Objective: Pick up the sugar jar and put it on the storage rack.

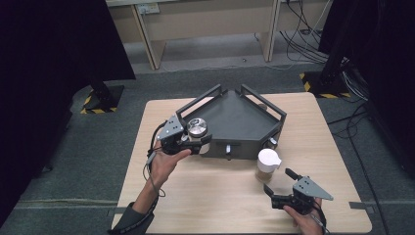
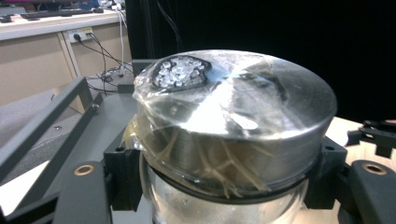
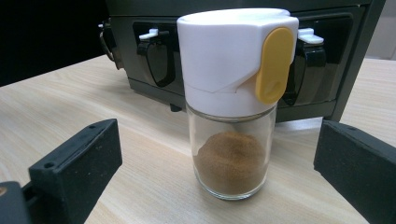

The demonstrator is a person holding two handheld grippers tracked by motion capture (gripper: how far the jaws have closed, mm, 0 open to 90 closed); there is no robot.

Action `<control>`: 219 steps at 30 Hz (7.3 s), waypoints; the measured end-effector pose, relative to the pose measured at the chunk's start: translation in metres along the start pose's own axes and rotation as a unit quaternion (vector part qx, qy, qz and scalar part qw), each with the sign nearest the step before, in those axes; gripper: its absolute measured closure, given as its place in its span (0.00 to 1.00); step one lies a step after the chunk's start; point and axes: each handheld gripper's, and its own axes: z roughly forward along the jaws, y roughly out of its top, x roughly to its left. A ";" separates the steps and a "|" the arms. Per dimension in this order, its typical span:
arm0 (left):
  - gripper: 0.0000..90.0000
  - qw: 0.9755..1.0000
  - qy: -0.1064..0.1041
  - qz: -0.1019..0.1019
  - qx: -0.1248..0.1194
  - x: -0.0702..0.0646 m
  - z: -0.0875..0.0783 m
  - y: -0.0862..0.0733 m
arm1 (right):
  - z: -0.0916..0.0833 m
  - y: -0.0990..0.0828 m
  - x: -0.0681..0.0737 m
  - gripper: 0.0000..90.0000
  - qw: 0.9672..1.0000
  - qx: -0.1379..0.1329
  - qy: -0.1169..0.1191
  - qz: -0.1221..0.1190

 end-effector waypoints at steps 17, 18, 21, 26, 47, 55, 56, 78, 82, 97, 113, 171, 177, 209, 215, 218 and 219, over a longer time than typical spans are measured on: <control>0.34 0.999 0.036 -0.015 -0.004 0.018 0.035 0.007 | 0.000 0.000 0.000 0.01 1.000 0.001 0.000 0.000; 0.34 0.999 0.040 -0.017 -0.004 0.019 0.037 0.007 | 0.000 0.000 0.000 0.01 1.000 0.001 0.000 0.000; 0.34 0.999 0.046 -0.020 -0.006 0.023 0.043 0.006 | 0.000 0.000 -0.001 0.01 1.000 0.000 0.001 0.000; 0.34 0.998 0.058 -0.021 -0.006 0.026 0.051 0.005 | 0.000 0.000 -0.001 0.01 1.000 0.000 0.001 0.000; 0.34 0.995 0.093 -0.027 -0.004 0.038 0.073 -0.009 | 0.000 0.000 -0.001 0.01 1.000 0.001 0.003 0.000; 0.34 0.995 0.095 -0.025 -0.007 0.041 0.078 -0.014 | 0.000 0.000 -0.001 0.01 1.000 0.002 0.003 0.000; 0.34 0.995 0.097 -0.029 -0.004 0.040 0.078 -0.014 | 0.000 0.000 -0.001 0.01 1.000 0.002 0.003 0.000; 0.34 0.995 0.100 -0.023 -0.011 0.040 0.084 -0.025 | 0.000 0.001 -0.001 0.01 1.000 0.002 0.006 -0.001; 0.18 0.993 0.112 -0.033 -0.018 0.037 0.083 -0.027 | 0.000 0.001 -0.001 0.01 1.000 0.002 0.005 0.000; 0.00 0.992 0.124 -0.025 -0.014 0.029 0.077 -0.021 | 0.000 0.001 -0.001 0.01 1.000 0.003 0.006 -0.001; 0.00 0.993 0.111 -0.021 -0.014 0.027 0.059 -0.025 | -0.001 0.001 -0.001 0.01 1.000 0.003 0.005 -0.001; 0.00 0.998 0.030 -0.017 -0.049 -0.026 -0.009 -0.082 | 0.000 0.001 0.000 0.01 1.000 0.004 0.005 -0.004; 0.00 0.998 0.027 -0.027 -0.044 -0.027 -0.010 -0.093 | 0.001 0.001 0.000 0.01 1.000 0.004 0.005 -0.004; 0.00 0.999 0.009 -0.025 -0.023 -0.048 -0.029 -0.138 | 0.000 0.001 0.000 0.01 1.000 0.005 0.006 -0.007; 0.00 0.999 0.010 -0.025 -0.021 -0.050 -0.035 -0.142 | 0.000 0.001 0.000 0.01 1.000 0.005 0.007 -0.008; 0.00 0.999 0.009 -0.025 -0.022 -0.050 -0.036 -0.144 | 0.000 0.001 0.001 0.01 1.000 0.005 0.007 -0.009; 0.00 0.999 0.009 -0.025 -0.021 -0.050 -0.036 -0.145 | 0.000 0.001 0.001 0.01 1.000 0.005 0.007 -0.009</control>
